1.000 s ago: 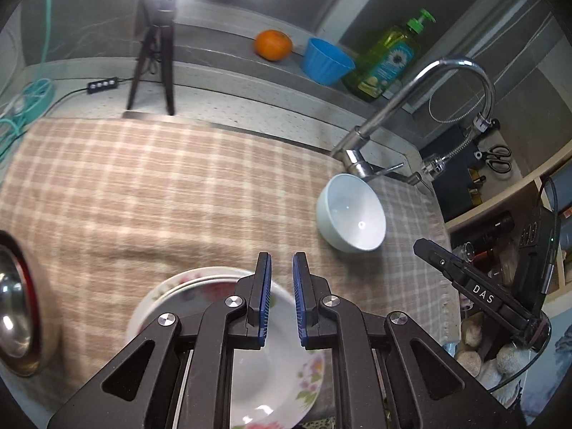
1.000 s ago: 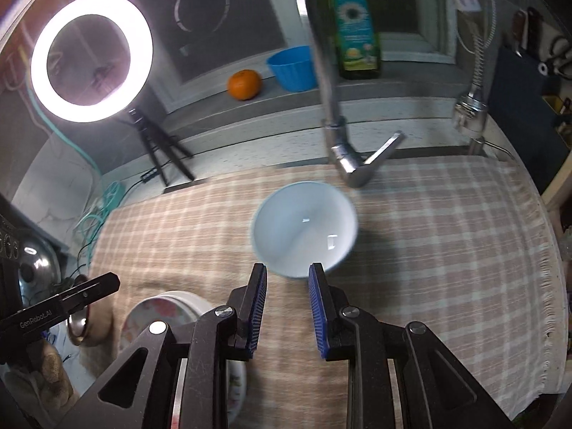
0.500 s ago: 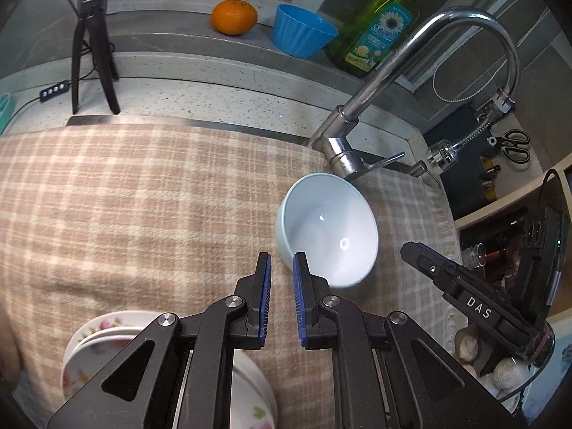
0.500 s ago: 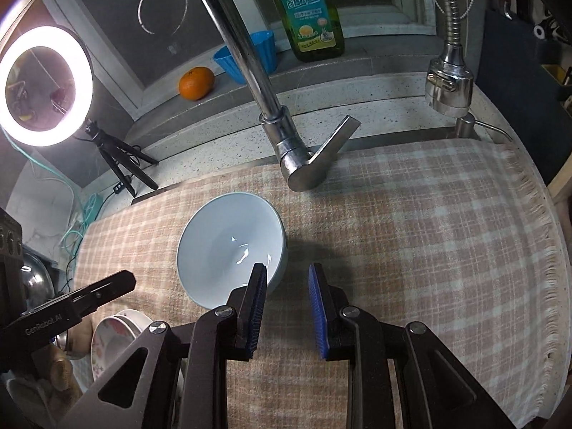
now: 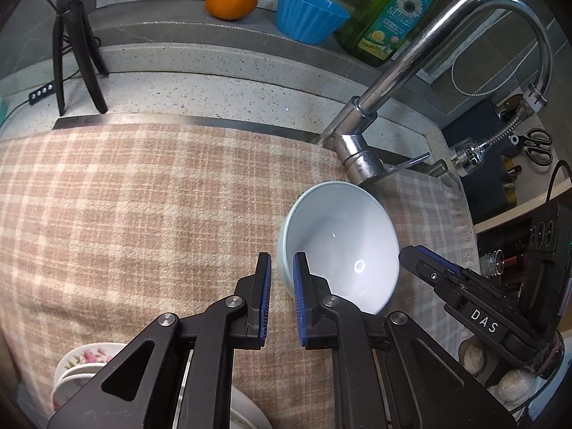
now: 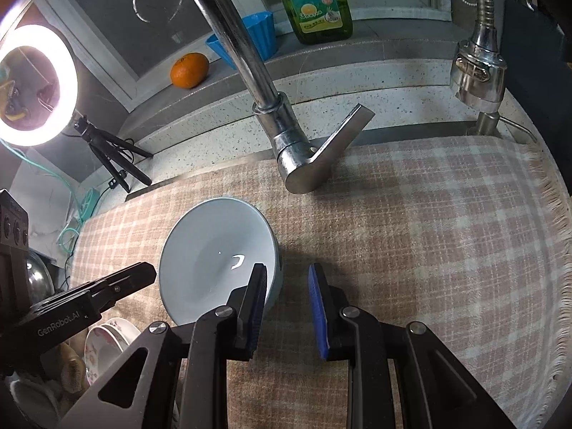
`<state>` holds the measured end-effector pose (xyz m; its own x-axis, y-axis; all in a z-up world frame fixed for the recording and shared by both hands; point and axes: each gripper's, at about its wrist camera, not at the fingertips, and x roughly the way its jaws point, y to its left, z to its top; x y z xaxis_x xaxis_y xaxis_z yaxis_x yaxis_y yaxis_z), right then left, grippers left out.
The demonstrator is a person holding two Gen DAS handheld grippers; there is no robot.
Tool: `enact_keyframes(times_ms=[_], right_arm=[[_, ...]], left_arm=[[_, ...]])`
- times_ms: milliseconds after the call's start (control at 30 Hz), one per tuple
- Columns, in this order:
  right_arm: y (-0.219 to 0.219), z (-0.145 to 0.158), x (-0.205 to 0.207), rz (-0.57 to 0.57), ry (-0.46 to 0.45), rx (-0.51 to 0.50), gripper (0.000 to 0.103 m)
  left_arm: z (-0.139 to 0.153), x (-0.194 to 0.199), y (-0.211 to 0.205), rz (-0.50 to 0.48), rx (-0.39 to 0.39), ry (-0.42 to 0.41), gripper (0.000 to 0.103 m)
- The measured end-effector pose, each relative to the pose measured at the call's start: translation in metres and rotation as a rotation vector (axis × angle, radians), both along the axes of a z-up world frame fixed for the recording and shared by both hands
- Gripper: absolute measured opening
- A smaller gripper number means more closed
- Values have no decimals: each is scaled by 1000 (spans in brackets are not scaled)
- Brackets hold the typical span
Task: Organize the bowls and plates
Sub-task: 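Close both tools on the white ceramic bowl rim, then lift and carry the white bowl with both tools toward the steel bowls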
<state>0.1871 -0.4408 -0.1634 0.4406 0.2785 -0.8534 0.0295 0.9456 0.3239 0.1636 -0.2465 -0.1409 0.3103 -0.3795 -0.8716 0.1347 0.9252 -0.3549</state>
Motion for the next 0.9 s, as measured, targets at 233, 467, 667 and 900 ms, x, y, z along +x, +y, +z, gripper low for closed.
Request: enact_keyframes(times_ms=[233,467,667,900], right_arm=[[3,-7,8,13,24,8,22],[5,-14,13,17,46,9,21],[8,-17,17,25,61,10,14],[16,-16,18,37,59,-4,8]], left_arm=[[-8,6,-3,-6,6,13,11],[-13,9,-5,-20,0,20,11],[-15,11,-8,-39,11,20,11],[-16,10,-11,-52,18,16,8]])
